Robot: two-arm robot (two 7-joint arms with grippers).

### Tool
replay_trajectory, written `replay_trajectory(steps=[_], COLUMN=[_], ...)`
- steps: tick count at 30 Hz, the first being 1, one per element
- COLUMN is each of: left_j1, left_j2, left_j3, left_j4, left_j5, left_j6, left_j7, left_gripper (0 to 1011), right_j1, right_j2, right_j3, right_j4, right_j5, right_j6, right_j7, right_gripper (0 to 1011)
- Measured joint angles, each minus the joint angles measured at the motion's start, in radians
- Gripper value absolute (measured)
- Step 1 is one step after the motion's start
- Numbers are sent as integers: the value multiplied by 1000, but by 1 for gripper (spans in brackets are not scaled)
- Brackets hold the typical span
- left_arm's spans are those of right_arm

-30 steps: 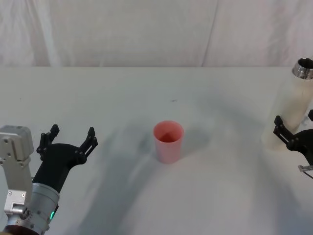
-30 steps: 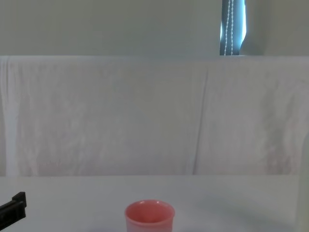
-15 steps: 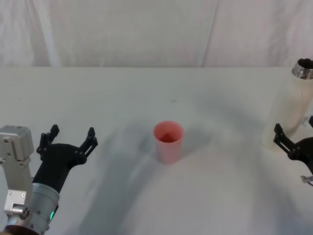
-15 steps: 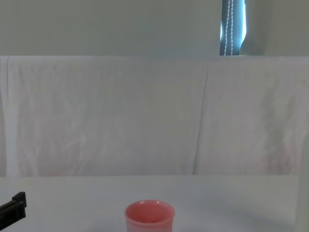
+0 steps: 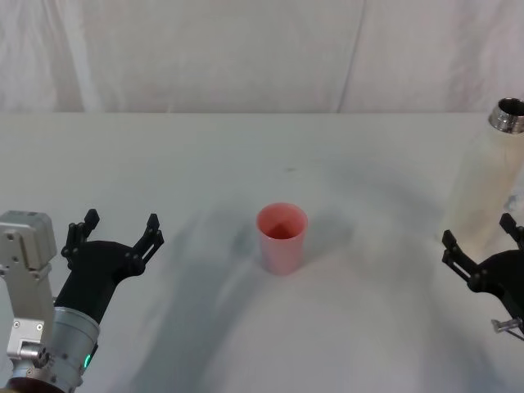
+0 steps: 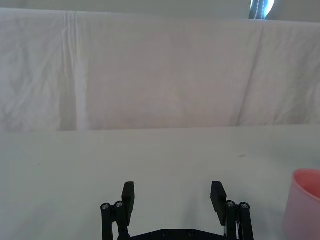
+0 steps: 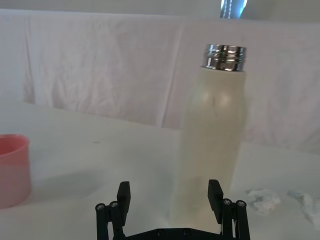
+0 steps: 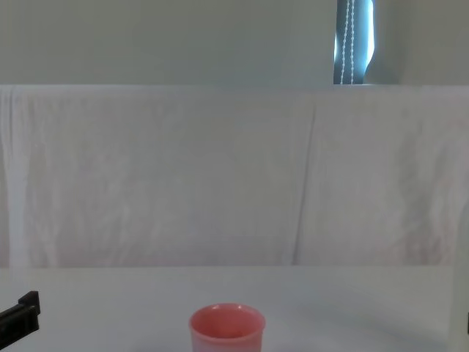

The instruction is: Grasp the thermos with one hand and pour water into the cup lid.

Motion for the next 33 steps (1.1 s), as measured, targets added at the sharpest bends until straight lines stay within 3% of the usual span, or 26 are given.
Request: replay_trajectory(steps=[15, 33], left_j1=[0, 0], left_j2=[0, 0], left_j3=[0, 0], left_j4=[0, 0], left_j5=[0, 0], left_j6=[0, 0], left_j7=[0, 0], left_gripper=[1001, 1001], right_j1=[-17, 8], right_j2=[-9, -27], right_j3=[-41, -100], right_j4=[-5, 50], right_j5=[0, 3], right_j6=[-18, -57], right_j7=[15, 28], right_gripper=[1000, 1000])
